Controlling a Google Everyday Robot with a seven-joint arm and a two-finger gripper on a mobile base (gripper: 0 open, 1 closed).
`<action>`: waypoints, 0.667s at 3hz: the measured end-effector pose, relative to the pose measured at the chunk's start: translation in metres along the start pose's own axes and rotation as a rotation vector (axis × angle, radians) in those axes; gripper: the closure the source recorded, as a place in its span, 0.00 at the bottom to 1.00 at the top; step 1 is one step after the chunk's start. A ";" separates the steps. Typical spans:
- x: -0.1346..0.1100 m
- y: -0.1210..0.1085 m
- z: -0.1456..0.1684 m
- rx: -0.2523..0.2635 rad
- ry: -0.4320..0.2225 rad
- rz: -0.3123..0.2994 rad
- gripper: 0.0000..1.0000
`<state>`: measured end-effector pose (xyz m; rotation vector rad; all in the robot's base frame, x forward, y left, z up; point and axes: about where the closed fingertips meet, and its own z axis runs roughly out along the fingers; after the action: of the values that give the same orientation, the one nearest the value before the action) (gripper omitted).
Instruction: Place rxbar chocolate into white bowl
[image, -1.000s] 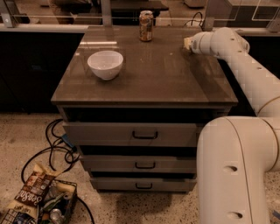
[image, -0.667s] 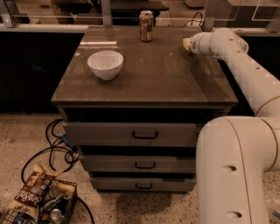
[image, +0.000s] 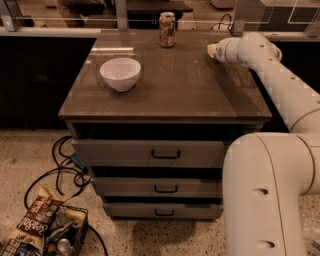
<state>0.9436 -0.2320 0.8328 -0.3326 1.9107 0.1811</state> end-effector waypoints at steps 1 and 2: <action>0.002 0.002 0.002 -0.003 0.002 0.000 0.35; 0.003 0.004 0.004 -0.006 0.005 0.001 0.12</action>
Offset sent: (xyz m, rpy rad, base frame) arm 0.0006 0.0020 -0.0020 0.0004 0.0023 0.0022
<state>0.9450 -0.2272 0.8281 -0.3368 1.9153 0.1866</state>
